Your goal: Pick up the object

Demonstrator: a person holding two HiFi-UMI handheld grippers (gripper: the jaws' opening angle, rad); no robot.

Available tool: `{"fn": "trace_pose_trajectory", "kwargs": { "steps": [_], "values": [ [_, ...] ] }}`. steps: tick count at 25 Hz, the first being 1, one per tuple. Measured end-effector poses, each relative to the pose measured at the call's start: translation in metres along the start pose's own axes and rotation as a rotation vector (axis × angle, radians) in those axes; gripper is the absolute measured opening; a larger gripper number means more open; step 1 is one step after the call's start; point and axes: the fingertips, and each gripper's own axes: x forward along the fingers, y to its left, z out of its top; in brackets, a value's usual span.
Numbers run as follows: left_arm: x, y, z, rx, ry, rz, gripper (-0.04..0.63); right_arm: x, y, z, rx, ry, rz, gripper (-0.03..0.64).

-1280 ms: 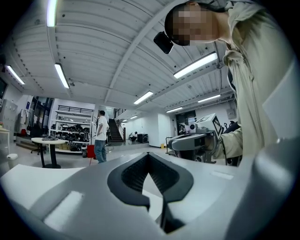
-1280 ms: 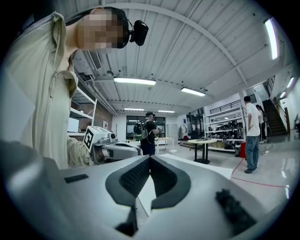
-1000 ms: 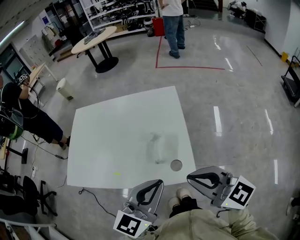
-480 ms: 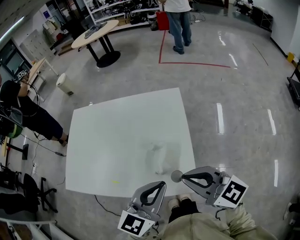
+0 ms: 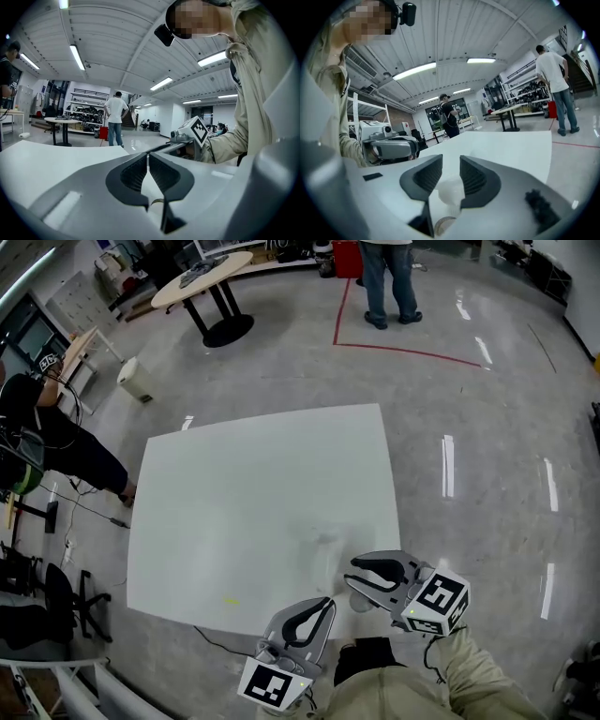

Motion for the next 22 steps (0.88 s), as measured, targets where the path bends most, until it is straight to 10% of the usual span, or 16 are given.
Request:
{"fn": "trace_pose_trajectory", "kwargs": {
  "steps": [11,22],
  "values": [
    [0.047,0.039,-0.046,-0.036,0.120,0.044,0.284,0.039,-0.061,-0.031,0.192,0.110,-0.180,0.259],
    [0.081,0.058,-0.105,-0.025,0.239,0.096,0.413,0.072,-0.079,-0.029,0.318,0.179,-0.203,0.308]
  ]
}}
